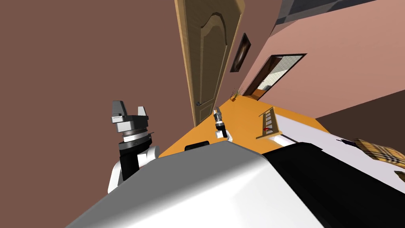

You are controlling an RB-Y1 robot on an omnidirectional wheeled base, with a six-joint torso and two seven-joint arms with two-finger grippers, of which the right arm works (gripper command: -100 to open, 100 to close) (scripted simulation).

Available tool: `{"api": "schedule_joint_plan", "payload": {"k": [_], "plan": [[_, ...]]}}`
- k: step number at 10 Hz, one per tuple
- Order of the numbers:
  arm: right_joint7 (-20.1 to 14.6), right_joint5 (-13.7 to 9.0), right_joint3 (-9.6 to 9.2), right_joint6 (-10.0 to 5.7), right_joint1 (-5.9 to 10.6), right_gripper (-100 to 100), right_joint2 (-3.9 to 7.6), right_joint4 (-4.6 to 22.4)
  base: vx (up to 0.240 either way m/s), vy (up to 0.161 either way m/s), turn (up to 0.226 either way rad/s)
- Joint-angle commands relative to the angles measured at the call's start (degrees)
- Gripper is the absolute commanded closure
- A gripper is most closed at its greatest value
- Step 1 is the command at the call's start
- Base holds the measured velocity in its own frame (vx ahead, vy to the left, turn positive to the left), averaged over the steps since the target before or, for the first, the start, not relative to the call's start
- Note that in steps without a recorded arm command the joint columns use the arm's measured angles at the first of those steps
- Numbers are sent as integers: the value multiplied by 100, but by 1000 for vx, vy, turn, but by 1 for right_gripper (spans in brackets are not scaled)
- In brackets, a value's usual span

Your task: Pull the door open

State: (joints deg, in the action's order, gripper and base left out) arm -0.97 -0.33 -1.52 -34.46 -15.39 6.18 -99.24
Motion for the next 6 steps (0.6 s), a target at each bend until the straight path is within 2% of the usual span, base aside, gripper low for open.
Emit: {"api": "schedule_joint_plan", "payload": {"k": [1,2,3,4,5,6], "plan": [[-32,-21,8,-30,157,-100,48,286,25,-48,120],[-56,-37,9,-53,281,-100,85,473,48,-85,183],[-56,-37,9,-53,281,-100,85,592,34,-76,103],[-79,-53,11,-76,405,-100,122,803,34,-84,122],[-79,-53,11,-76,405,-100,122,858,28,-64,82],[-104,-69,12,-100,533,-100,160,1079,31,-50,155]]}}
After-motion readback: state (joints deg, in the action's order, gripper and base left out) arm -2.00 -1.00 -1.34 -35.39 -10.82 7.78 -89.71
